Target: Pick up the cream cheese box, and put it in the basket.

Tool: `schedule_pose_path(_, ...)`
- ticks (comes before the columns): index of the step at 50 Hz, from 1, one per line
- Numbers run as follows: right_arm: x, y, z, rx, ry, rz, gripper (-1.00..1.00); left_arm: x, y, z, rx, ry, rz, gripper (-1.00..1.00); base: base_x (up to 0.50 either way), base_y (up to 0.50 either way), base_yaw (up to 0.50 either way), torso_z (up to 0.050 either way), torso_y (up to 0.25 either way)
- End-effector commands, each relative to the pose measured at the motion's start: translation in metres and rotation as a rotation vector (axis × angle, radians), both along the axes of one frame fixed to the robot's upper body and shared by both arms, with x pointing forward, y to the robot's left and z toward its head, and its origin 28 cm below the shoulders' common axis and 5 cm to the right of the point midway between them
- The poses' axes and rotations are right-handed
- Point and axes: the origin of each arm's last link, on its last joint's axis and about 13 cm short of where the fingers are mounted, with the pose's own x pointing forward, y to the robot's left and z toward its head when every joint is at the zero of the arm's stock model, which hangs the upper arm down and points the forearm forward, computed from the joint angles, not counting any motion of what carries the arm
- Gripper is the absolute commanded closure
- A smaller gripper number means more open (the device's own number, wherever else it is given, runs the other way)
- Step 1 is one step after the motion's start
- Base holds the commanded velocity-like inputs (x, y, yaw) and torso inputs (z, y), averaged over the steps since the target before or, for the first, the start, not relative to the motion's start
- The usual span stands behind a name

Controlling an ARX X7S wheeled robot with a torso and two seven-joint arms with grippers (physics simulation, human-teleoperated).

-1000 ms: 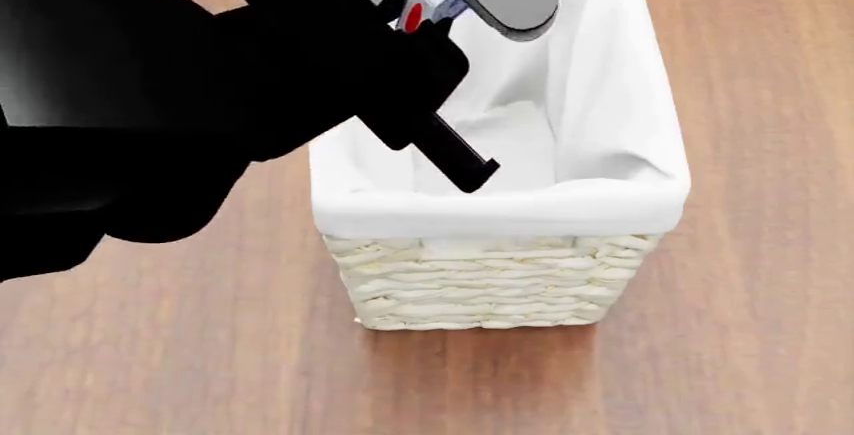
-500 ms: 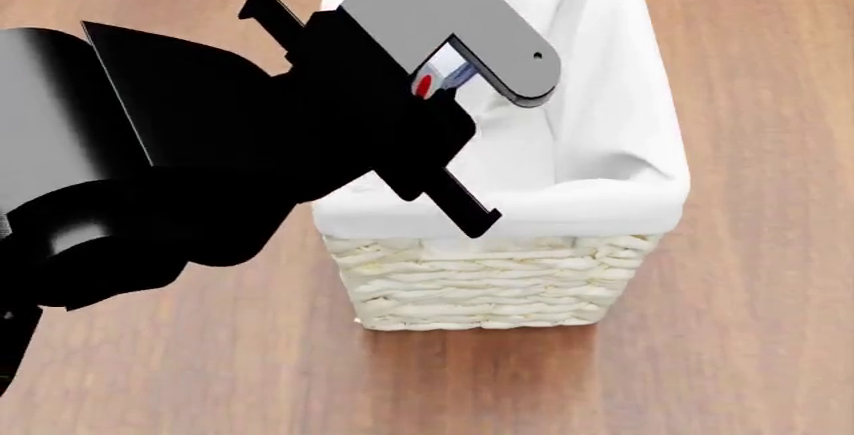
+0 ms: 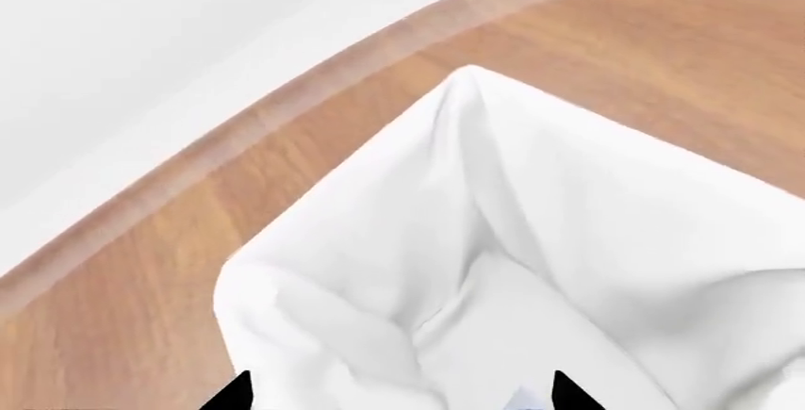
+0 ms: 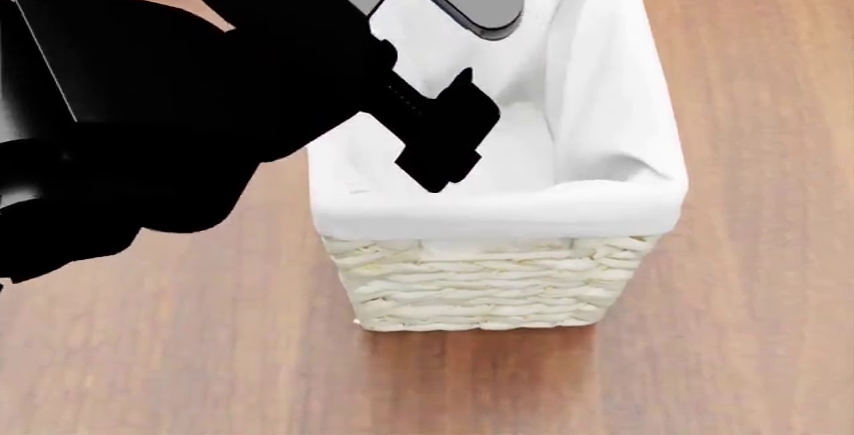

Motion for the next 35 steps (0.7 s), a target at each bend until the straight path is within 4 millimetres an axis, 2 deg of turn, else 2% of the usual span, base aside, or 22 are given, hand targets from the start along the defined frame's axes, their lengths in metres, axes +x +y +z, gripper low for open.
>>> schedule_pose_path(1,-0.011,0.004,-0.016,-0.003,0.092,0.008,-1.0,-0.03,0.015,0.03,-0.029,-0.08,-0.002,-1.0,0.0,0.0,0.0,0.0,0.0)
schedule_pose_path(3,-0.012,0.005,-0.016,-0.009,0.089,0.009,-1.0,-0.043,0.026,0.045,-0.054,-0.133,0.024,-1.0,0.0,0.0,0.0,0.0,0.0)
schedule_pose_path(7,-0.012,0.005,-0.015,-0.009,0.089,0.007,-1.0,-0.061,0.04,0.053,-0.052,-0.186,0.021,-1.0,0.0,0.0,0.0,0.0,-0.003)
schedule_pose_path(8,-0.01,0.004,-0.014,-0.004,0.091,0.003,-1.0,-0.073,0.049,0.056,-0.055,-0.227,0.041,-1.0,0.0,0.0,0.0,-0.011,0.0)
schedule_pose_path(11,-0.009,0.003,-0.013,-0.005,0.089,-0.005,-1.0,-0.088,0.064,0.057,-0.084,-0.274,0.054,-1.0,0.0,0.0,0.0,0.0,0.0)
schedule_pose_path(12,-0.008,0.002,-0.013,-0.001,0.09,-0.007,-1.0,-0.098,0.075,0.055,-0.076,-0.32,0.042,-1.0,0.0,0.0,0.0,0.0,-0.01)
schedule_pose_path(15,-0.007,0.001,-0.012,0.005,0.091,-0.015,-1.0,-0.112,0.094,0.049,-0.152,-0.329,0.056,-1.0,0.0,0.0,0.0,0.0,0.0)
schedule_pose_path(16,-0.006,0.0,-0.011,0.006,0.088,-0.016,-1.0,-0.123,0.104,0.033,-0.146,-0.359,0.094,-1.0,0.0,0.0,0.0,0.0,0.0)
schedule_pose_path(21,-0.004,0.0,-0.011,0.002,0.09,-0.022,-1.0,-0.152,0.125,-0.011,-0.209,-0.363,0.095,-1.0,0.0,0.0,0.0,-0.002,-0.002)
schedule_pose_path(22,-0.003,-0.001,-0.01,0.005,0.091,-0.031,-1.0,-0.16,0.133,-0.028,-0.271,-0.405,0.122,-1.0,0.0,0.0,0.0,0.0,0.0)
schedule_pose_path(23,-0.003,-0.002,-0.01,0.005,0.09,-0.034,-1.0,-0.161,0.137,-0.048,-0.256,-0.378,0.15,-1.0,0.0,0.0,0.0,0.0,0.0)
schedule_pose_path(26,-0.001,-0.004,-0.009,0.007,0.09,-0.045,-1.0,-0.167,0.141,-0.079,-0.284,-0.381,0.16,-1.0,0.0,0.0,0.0,0.0,-0.003)
schedule_pose_path(28,0.001,-0.005,-0.008,0.007,0.09,-0.051,-1.0,-0.166,0.151,-0.106,-0.159,-0.272,0.191,-1.0,0.0,0.0,0.0,-0.005,0.0)
schedule_pose_path(29,0.001,-0.005,-0.008,0.008,0.089,-0.055,-1.0,-0.166,0.151,-0.115,-0.159,-0.304,0.206,-1.0,0.0,0.0,0.0,0.0,0.0)
schedule_pose_path(30,0.002,-0.006,-0.006,0.014,0.088,-0.062,-1.0,-0.166,0.149,-0.122,-0.236,-0.355,0.212,-1.0,0.0,0.0,0.0,0.0,0.0)
schedule_pose_path(31,0.002,-0.006,-0.006,0.014,0.088,-0.062,-1.0,-0.166,0.146,-0.117,-0.318,-0.397,0.183,-1.0,0.0,0.0,0.0,0.0,0.0)
schedule_pose_path(33,0.001,-0.008,-0.003,0.025,0.083,-0.069,-1.0,-0.163,0.144,-0.139,-0.299,-0.462,0.224,-1.0,0.0,0.0,0.0,0.0,0.0)
schedule_pose_path(34,0.0,-0.009,-0.002,0.035,0.078,-0.076,-1.0,-0.163,0.142,-0.154,-0.342,-0.438,0.213,-1.0,0.0,0.0,0.0,0.0,0.0)
schedule_pose_path(35,0.0,-0.01,-0.002,0.037,0.079,-0.075,-1.0,-0.163,0.141,-0.161,-0.344,-0.444,0.201,-1.0,0.0,0.0,0.0,0.0,0.0)
